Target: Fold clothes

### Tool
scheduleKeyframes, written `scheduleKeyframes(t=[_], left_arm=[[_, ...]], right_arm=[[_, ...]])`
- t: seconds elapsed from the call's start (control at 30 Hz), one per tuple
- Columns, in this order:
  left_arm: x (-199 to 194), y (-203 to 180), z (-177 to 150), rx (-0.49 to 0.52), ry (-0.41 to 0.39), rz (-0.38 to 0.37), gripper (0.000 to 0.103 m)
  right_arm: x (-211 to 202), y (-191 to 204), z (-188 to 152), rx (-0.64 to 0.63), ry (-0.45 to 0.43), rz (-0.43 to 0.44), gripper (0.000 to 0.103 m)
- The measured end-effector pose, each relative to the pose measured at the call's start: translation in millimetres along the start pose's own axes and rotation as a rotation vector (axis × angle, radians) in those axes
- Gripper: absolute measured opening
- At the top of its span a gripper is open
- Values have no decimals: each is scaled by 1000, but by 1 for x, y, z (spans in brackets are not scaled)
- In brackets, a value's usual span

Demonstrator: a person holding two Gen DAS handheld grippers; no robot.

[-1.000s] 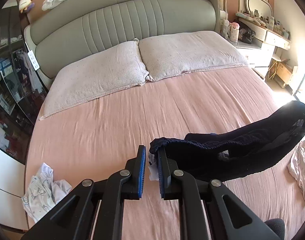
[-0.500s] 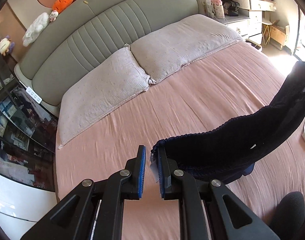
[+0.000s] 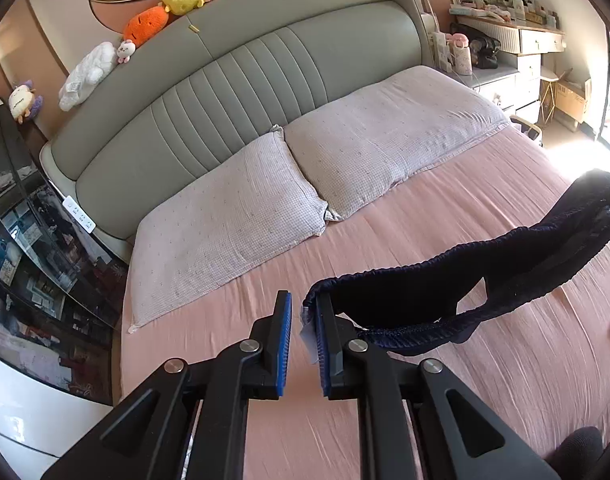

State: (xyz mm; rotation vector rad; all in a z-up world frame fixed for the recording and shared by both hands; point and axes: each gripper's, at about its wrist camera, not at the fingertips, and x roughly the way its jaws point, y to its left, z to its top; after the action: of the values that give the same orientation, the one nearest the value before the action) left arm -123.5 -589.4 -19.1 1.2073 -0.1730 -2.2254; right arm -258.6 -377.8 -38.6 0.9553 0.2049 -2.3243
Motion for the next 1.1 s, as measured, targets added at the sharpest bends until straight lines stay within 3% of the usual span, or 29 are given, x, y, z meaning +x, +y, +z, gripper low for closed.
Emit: scheduleKeyframes(t=[0.13, 0.27, 0.37, 0.47, 0.83, 1.1], left_arm=[[15, -24, -42, 43, 21, -2, 10], [39, -61, -108, 103, 128, -58, 10], [51, -78, -153, 91, 207, -107, 10], [56, -86, -184, 45, 259, -155, 10], [59, -116, -233, 4, 296, -140, 10], [61, -129, -264, -107, 368, -123, 10]], right_arm=[[14, -3, -35, -16, 46, -14, 8], [41, -9, -107, -54, 188, -44, 8], [51, -23, -153, -28, 273, -33, 8], [49, -35, -184, -16, 304, -38, 8], [61, -44, -255, -35, 396, -15, 8], [75, -54, -280, -19, 473, 75, 8]])
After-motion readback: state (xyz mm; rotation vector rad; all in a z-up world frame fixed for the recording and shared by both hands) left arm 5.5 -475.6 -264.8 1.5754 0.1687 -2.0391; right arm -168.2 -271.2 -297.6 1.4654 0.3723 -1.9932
